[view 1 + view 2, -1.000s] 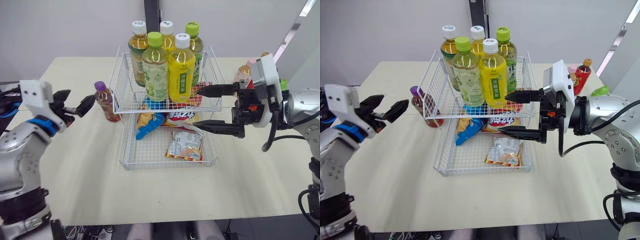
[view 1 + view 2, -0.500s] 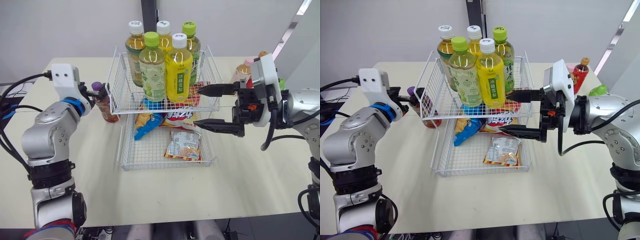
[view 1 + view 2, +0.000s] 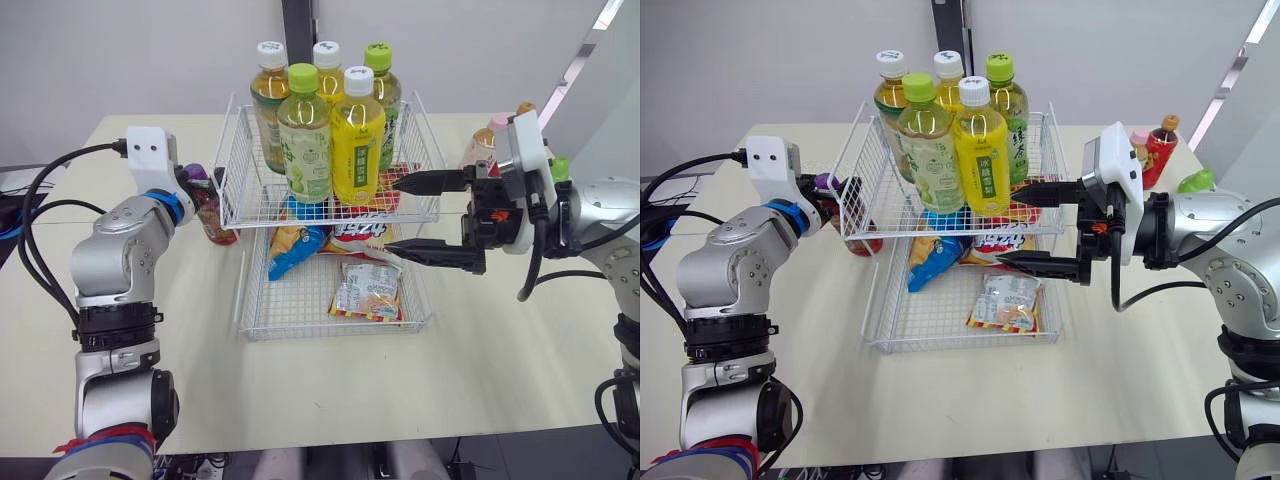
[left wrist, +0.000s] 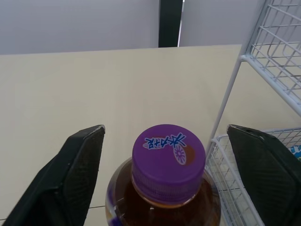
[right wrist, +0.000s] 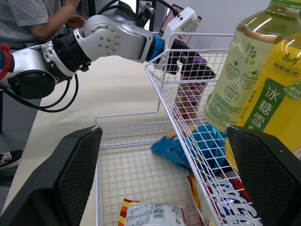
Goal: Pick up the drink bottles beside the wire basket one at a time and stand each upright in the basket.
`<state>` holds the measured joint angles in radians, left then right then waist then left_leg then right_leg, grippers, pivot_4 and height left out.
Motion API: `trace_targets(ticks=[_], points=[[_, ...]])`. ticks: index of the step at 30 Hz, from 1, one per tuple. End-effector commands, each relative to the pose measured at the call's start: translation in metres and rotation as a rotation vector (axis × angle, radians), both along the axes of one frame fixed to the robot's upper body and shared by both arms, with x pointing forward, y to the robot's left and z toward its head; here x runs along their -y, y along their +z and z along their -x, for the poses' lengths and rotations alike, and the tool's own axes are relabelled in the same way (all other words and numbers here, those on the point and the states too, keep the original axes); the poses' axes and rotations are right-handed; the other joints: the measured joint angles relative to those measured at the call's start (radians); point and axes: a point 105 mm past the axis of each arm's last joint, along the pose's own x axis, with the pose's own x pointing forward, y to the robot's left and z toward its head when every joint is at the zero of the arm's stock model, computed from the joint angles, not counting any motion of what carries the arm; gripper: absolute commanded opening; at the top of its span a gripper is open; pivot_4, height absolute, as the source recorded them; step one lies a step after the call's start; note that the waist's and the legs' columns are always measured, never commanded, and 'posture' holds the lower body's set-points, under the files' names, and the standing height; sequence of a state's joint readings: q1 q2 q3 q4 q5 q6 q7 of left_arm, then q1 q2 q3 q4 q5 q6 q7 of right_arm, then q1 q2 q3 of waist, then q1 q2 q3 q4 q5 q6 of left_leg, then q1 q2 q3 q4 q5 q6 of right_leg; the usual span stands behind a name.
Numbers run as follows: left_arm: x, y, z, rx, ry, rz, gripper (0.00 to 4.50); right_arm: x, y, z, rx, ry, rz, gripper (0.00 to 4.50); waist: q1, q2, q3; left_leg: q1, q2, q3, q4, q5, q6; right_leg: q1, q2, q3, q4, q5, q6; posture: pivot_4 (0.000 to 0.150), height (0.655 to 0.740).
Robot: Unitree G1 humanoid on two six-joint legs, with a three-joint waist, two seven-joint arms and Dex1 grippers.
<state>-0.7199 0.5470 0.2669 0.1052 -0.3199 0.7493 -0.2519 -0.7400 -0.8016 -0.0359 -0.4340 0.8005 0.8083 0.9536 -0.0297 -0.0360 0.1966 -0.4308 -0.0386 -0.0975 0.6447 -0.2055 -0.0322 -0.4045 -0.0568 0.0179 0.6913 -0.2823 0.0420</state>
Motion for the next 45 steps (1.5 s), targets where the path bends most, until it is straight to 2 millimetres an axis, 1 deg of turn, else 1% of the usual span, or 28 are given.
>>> trace_targets(ticks=[1,6,7,12,16,20,22,24,25,28,29,31,33,36,39,45], points=[[-0.001,0.014,0.000,0.052,-0.004,-0.022,2.92,-0.001,0.012,0.002,0.072,-0.005,-0.014,4.50,0.000,0.000,0.000,0.000,0.000,0.000,0.000,0.000,0.000,0.000,0.000,0.000,0.000,0.000,0.000,0.150,0.7400],[-0.001,0.014,0.001,0.054,-0.015,-0.017,1.44,0.000,0.013,0.000,0.085,-0.015,-0.011,4.50,0.000,0.000,0.000,0.000,0.000,0.000,0.000,0.000,0.000,0.000,0.000,0.000,0.000,0.000,0.000,0.150,0.7400],[-0.001,0.014,0.002,0.055,-0.017,-0.017,1.36,0.000,0.013,0.000,0.088,-0.016,-0.011,4.50,0.000,0.000,0.000,0.000,0.000,0.000,0.000,0.000,0.000,0.000,0.000,0.000,0.000,0.000,0.000,0.150,0.7400],[-0.001,0.018,0.005,0.065,-0.028,-0.025,1.36,-0.001,0.016,-0.002,0.112,-0.023,-0.014,4.50,0.000,0.000,0.000,0.000,0.000,0.000,0.000,0.000,0.000,0.000,0.000,0.000,0.000,0.000,0.000,0.150,0.7400],[-0.004,0.029,0.014,0.079,-0.038,-0.025,1.36,-0.001,0.017,-0.002,0.121,-0.030,-0.022,4.50,0.000,0.000,0.000,0.000,0.000,0.000,0.000,0.000,0.000,0.000,0.000,0.000,0.000,0.000,0.000,0.150,0.7400],[-0.009,0.046,0.028,0.090,-0.073,-0.049,1.36,-0.001,0.017,-0.002,0.122,-0.039,-0.022,4.50,-0.003,0.000,0.000,-0.001,0.000,-0.001,0.000,0.000,0.000,-0.001,0.000,0.000,-0.001,0.000,0.000,0.150,0.7400],[-0.014,0.060,0.039,0.095,-0.098,-0.071,1.36,0.000,0.017,-0.002,0.122,-0.042,-0.022,4.50,-0.003,0.000,0.000,-0.001,0.001,-0.001,0.000,0.000,0.000,-0.001,0.000,0.000,-0.001,0.000,0.000,0.150,0.7400],[-0.021,0.078,0.052,0.099,-0.134,-0.092,1.36,-0.001,0.016,-0.001,0.120,-0.037,-0.026,4.50,-0.005,0.000,0.000,-0.001,0.001,-0.001,-0.001,0.000,0.000,-0.001,0.000,0.000,-0.001,0.000,0.000,0.150,0.7400],[-0.023,0.084,0.056,0.099,-0.145,-0.096,1.36,-0.001,0.016,-0.001,0.120,-0.035,-0.026,4.50,-0.005,0.000,0.001,-0.001,0.001,-0.001,-0.001,0.000,0.000,-0.001,0.001,0.000,-0.001,0.000,0.000,0.150,0.7400],[-0.030,0.112,0.070,0.114,-0.197,-0.127,1.36,-0.002,0.016,0.000,0.123,-0.030,-0.027,4.50,-0.003,0.000,0.001,-0.001,0.001,-0.001,-0.001,0.000,0.000,-0.001,0.001,-0.001,-0.001,0.000,0.000,0.150,0.7400],[-0.031,0.118,0.073,0.117,-0.211,-0.129,1.36,-0.002,0.016,0.000,0.124,-0.030,-0.027,4.50,-0.003,0.000,0.001,-0.001,0.001,-0.001,-0.001,0.000,0.000,-0.001,0.001,-0.001,-0.002,0.000,0.000,0.150,0.7400],[-0.030,0.138,0.083,0.132,-0.273,-0.144,1.36,0.012,0.031,0.010,0.144,-0.025,-0.038,4.50,0.002,0.000,0.001,-0.001,0.000,-0.001,-0.001,0.000,0.000,-0.001,0.001,-0.001,-0.002,0.000,0.000,0.150,0.7400],[-0.027,0.157,0.092,0.149,-0.340,-0.153,1.36,0.024,0.042,0.018,0.161,-0.024,-0.044,4.50,0.006,0.000,0.002,-0.002,0.000,-0.002,0.000,0.000,0.000,-0.001,0.001,-0.002,-0.003,0.000,0.000,0.150,0.7400],[-0.022,0.184,0.100,0.183,-0.410,-0.148,1.36,0.032,0.047,0.019,0.156,-0.029,-0.045,4.50,0.005,-0.001,0.002,-0.003,0.000,-0.001,-0.001,0.000,0.000,0.000,0.001,-0.002,-0.005,0.000,0.001,0.150,0.7400],[-0.018,0.210,0.102,0.218,-0.453,-0.125,1.36,0.035,0.049,0.019,0.141,-0.029,-0.057,4.50,-0.001,-0.001,0.002,-0.002,0.000,0.002,0.000,0.000,0.000,0.000,0.001,-0.003,-0.003,0.000,0.001,0.150,0.7400],[0.014,0.240,0.105,0.230,-0.618,-0.135,1.36,0.039,0.049,0.019,0.167,-0.038,-0.056,4.50,-0.006,-0.001,0.002,-0.002,0.000,0.004,-0.001,0.000,0.000,-0.001,0.002,-0.001,-0.002,-0.001,0.001,0.150,0.7400]])
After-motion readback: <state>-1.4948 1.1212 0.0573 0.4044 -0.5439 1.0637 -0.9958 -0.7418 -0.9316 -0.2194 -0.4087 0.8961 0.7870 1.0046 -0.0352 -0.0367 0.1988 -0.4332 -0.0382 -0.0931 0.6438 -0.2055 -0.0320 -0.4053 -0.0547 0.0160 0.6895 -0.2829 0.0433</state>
